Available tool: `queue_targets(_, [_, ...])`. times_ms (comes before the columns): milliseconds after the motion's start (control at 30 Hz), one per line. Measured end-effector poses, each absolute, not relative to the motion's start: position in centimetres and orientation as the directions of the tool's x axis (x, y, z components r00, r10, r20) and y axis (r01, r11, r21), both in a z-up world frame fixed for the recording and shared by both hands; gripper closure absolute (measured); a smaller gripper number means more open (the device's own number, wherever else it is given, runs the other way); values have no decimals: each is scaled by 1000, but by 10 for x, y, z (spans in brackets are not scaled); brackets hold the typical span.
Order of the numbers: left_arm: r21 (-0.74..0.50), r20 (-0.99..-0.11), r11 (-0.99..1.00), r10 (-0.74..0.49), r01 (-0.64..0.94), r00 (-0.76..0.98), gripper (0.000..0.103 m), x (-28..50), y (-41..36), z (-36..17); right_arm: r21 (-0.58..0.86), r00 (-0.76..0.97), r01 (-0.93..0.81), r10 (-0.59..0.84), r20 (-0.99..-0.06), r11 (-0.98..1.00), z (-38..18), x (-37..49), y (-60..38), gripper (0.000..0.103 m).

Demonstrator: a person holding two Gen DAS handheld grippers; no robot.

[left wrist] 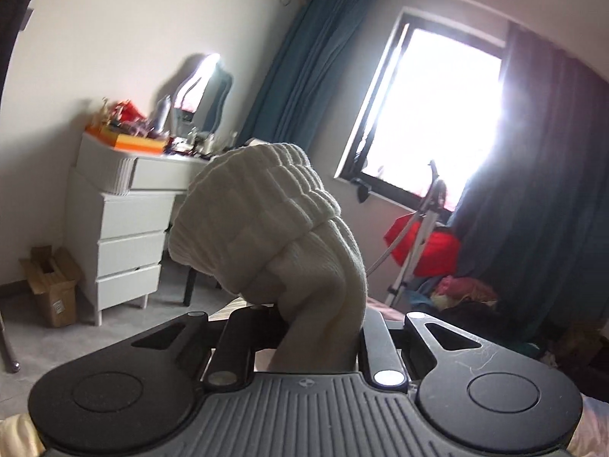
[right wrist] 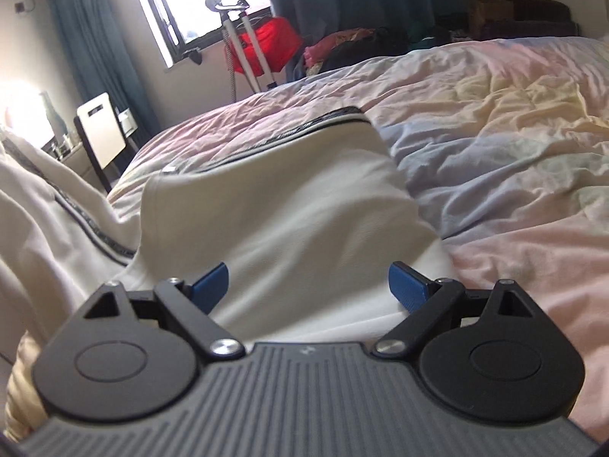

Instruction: Fold clothes

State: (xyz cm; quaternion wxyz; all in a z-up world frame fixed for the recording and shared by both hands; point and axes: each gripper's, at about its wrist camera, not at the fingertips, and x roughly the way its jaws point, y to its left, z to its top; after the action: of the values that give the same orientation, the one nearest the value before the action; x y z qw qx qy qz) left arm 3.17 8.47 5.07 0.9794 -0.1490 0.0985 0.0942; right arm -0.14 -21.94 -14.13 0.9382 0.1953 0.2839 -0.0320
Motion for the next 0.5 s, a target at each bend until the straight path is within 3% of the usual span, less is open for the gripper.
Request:
queue_targets(167, [-186,-103,980,57,-76,993,89,21,-27,58,452,855,300,-26,-518,840,-132,-7,-271,10])
queue_targets(300, [-105,-108,994,-52,41,993,89,25,-115,21,523,870,378,-99,-483,764,-128,-15,-315,10])
queue_targets(367, [-77,-154,989,-138,127,978,89,21,-153,-9,575,873,408,-118,-474,709,-132,-18,-338,10])
queue_targets(500, [97,-310,962,-215,255,926,89,8,-219,-81,662,874,448,-136,-467,601,-148,-23,-369,10])
